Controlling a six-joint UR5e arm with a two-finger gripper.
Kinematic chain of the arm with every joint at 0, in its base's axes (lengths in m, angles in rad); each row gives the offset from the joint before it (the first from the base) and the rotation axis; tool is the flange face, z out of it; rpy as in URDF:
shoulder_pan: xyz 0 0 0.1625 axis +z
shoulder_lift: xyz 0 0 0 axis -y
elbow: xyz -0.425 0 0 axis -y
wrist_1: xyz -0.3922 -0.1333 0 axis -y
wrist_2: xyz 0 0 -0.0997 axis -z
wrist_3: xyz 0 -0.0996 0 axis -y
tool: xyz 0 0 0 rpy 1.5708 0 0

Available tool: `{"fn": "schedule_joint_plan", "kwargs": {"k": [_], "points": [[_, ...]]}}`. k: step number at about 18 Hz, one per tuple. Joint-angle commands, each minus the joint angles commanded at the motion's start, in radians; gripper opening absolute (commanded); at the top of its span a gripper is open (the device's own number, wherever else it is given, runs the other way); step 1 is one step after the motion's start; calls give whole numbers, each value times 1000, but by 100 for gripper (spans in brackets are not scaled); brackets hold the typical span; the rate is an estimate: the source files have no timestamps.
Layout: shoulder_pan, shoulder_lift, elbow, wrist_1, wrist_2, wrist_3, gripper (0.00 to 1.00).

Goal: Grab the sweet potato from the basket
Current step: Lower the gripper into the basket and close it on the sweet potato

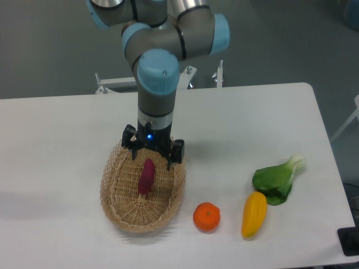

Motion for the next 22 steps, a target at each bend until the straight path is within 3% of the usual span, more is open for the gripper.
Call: {"fn": "schedule_joint_plan", "kwargs": {"k": [2,7,22], "points": [[-18,-35,-12,46,35,0,100],[-35,-97,-14,75,71,2,100],[-66,-149,-15,89,120,-32,100]]}}
